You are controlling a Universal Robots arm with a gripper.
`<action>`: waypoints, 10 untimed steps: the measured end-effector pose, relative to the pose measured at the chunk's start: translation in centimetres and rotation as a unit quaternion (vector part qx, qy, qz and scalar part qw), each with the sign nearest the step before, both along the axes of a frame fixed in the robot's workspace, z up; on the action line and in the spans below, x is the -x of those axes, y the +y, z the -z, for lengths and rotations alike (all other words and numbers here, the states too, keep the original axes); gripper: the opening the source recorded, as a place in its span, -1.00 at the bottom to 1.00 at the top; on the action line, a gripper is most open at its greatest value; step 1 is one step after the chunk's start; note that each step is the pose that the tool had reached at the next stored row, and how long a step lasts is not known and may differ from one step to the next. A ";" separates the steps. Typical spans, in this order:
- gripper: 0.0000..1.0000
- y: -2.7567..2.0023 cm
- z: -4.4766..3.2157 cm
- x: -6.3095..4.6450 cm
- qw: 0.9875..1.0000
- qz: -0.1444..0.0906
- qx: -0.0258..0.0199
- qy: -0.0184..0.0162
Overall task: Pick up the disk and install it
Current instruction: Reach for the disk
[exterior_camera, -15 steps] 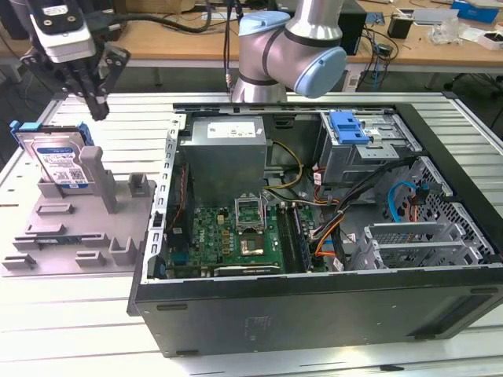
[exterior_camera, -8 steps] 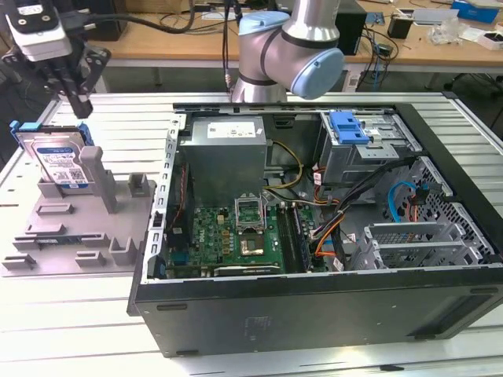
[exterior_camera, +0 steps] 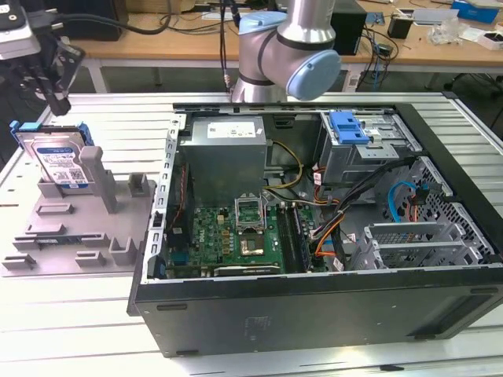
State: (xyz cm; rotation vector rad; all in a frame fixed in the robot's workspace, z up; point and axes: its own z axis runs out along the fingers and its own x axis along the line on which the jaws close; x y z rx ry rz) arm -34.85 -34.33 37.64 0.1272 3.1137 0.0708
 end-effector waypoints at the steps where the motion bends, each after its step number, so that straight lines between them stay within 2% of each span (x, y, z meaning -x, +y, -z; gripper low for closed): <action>1: -0.79 0.21 0.06 0.5 1.000 0.000 0.000 0.000; 3: -0.79 0.52 0.14 1.1 1.000 0.000 0.000 0.000; 6: -0.79 1.27 0.30 2.2 1.000 0.000 0.000 0.000; 10: -0.79 2.34 0.42 2.9 1.000 0.000 0.000 0.000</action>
